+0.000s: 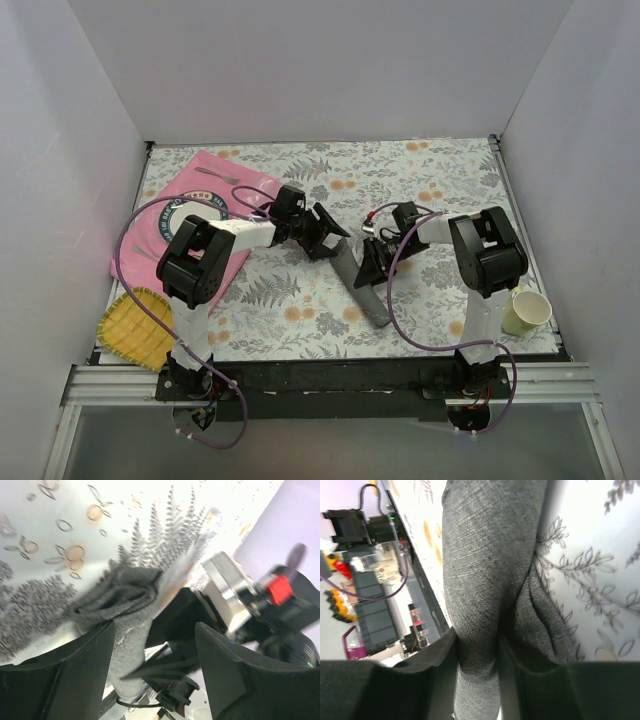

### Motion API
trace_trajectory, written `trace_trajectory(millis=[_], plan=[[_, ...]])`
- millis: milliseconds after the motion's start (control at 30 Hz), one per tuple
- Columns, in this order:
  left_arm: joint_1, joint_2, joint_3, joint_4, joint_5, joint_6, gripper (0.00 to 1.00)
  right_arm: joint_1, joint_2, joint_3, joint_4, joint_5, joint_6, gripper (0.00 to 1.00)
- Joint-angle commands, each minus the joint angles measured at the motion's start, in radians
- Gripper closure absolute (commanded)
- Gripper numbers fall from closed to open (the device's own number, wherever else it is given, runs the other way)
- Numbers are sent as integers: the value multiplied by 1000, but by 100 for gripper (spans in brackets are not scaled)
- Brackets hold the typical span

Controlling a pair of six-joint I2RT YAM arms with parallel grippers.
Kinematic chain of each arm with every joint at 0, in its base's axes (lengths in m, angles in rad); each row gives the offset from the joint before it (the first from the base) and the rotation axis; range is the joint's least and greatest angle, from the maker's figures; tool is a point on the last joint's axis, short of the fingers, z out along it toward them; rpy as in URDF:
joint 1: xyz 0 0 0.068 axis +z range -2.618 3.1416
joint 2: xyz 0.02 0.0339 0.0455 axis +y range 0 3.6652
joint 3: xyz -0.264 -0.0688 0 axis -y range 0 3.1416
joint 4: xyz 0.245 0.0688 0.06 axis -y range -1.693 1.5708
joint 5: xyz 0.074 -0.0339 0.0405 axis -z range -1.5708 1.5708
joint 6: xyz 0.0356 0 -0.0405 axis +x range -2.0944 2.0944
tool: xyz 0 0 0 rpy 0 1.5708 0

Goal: Fold the napkin, place the utensils inside, and roll it up
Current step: Roll the napkin with the utensil

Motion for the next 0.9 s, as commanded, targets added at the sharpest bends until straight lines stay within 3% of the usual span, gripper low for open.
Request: trace_trajectory(millis=[0,167,367,633,767,867], plan=[[-1,14,21,29,2,1,36,7,-101,38,-152,208,-64,49],[-1,13,27,3,-5,3,36,24,-235,79,-278,482,-66,29],[1,2,44,-33,-7,0,36,157,-412,37,-309,798,-32,21],[1,12,96,-83,-15,24,36,240,-466,-140,-242,889,129,24],[-1,-4,121,-123,-28,41,36,242,-442,-126,-275,1009,143,32],[-1,-24,133,-161,-45,53,36,245,-437,-87,-290,1009,126,35]])
